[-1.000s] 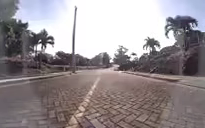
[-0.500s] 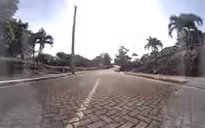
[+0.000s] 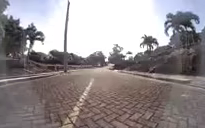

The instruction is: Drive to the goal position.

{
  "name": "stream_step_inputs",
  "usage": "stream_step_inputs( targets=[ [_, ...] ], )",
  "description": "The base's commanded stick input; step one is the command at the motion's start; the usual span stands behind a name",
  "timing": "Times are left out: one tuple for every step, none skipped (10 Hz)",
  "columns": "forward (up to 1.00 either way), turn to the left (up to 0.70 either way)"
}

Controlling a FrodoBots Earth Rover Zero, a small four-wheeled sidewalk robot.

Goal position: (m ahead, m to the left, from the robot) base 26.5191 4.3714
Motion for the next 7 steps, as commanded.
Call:
stream_step_inputs(
  targets=[
    [1.00,-0.03],
    [1.00,0.00],
    [1.00,0.00],
    [1.00,0.00],
    [1.00,0.00],
    [1.00,0.00],
    [1.00,0.00]
  ],
)
